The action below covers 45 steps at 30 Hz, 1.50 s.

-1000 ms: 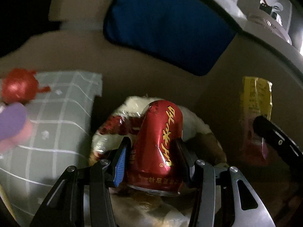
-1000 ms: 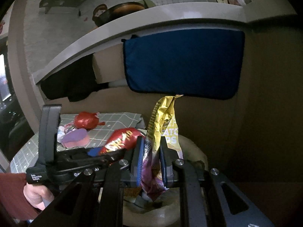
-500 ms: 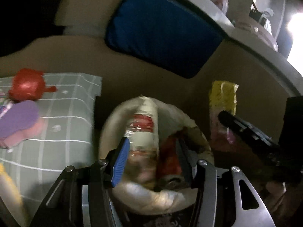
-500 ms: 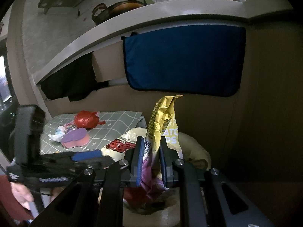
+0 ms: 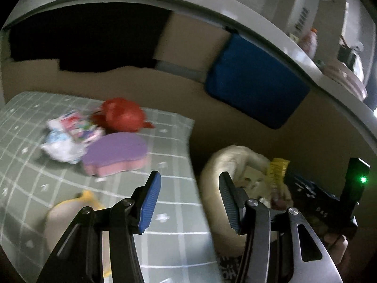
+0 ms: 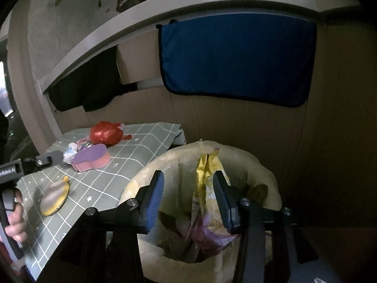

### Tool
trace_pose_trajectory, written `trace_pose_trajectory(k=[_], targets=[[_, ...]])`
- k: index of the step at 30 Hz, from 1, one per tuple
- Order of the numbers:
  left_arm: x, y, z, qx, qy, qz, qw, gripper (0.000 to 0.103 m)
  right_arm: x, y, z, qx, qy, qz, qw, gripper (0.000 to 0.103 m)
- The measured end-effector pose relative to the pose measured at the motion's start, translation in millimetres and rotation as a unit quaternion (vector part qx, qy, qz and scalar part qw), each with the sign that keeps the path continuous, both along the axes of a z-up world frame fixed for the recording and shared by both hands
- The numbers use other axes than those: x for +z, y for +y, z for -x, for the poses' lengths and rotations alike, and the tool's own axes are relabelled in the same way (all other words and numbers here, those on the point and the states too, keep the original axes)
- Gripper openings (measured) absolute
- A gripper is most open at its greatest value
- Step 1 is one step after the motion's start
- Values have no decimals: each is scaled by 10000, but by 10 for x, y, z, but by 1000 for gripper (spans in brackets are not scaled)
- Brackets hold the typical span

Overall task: Collect trash
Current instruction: 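Open the right tool to drop the yellow chips packet into the bin, then grasp the round yellow-rimmed mesh lid by its rim with the left tool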

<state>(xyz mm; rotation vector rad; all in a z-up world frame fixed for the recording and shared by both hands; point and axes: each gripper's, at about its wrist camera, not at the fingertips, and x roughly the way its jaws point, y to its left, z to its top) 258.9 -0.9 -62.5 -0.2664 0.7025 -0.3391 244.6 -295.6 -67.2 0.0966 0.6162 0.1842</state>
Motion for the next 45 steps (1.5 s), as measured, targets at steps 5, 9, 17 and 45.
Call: trace_pose_trajectory(k=[5, 9, 17, 45], targets=[[-109, 389, 66, 309, 197, 65, 9993, 52, -81, 100, -39, 189, 203, 6, 9996, 42], [-154, 660, 167, 575, 231, 134, 9980, 52, -175, 245, -68, 408, 419, -92, 9982, 42], [-161, 1117, 331, 1040, 86, -3, 9945, 52, -88, 597, 38, 762, 215, -39, 9969, 42], [-670, 1668, 351, 1036, 998, 920, 9853, 52, -435, 2490, 39, 3230, 1171, -85, 9391, 13]])
